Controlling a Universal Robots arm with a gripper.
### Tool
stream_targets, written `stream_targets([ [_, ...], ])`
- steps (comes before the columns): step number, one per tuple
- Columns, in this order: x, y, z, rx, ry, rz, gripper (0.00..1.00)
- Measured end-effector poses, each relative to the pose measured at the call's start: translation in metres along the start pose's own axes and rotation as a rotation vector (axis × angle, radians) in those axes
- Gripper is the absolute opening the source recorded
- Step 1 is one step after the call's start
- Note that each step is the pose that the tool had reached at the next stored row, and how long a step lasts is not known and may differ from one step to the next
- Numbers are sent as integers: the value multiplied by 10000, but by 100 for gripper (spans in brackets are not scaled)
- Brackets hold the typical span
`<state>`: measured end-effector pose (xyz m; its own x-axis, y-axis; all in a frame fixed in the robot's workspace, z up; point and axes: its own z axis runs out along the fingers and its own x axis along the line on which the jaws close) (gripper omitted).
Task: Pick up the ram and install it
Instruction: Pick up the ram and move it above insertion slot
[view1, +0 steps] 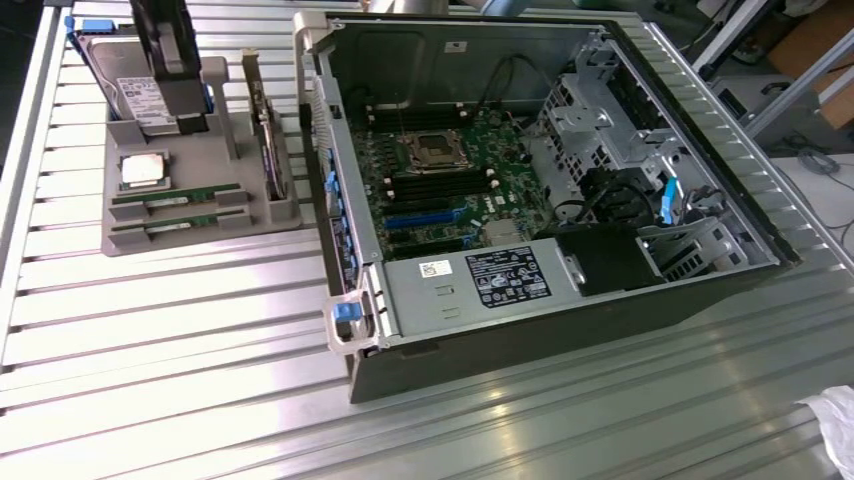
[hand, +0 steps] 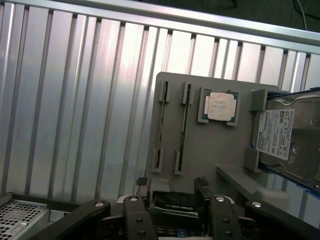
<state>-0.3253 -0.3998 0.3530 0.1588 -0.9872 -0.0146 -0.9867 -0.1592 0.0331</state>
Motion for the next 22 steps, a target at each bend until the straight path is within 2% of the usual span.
stream_targets([
  [10, 27, 6, 71, 0, 2, -83, 48],
  [11, 32, 10, 81, -2, 13, -82, 48],
  [13, 39, 18, 111, -12, 77, -70, 48],
  [14, 40, 22, 136, -21, 127, 9, 48],
  [15, 40, 23, 153, -24, 144, 101, 48],
  [22, 40, 26, 212, -22, 142, 440, 48],
])
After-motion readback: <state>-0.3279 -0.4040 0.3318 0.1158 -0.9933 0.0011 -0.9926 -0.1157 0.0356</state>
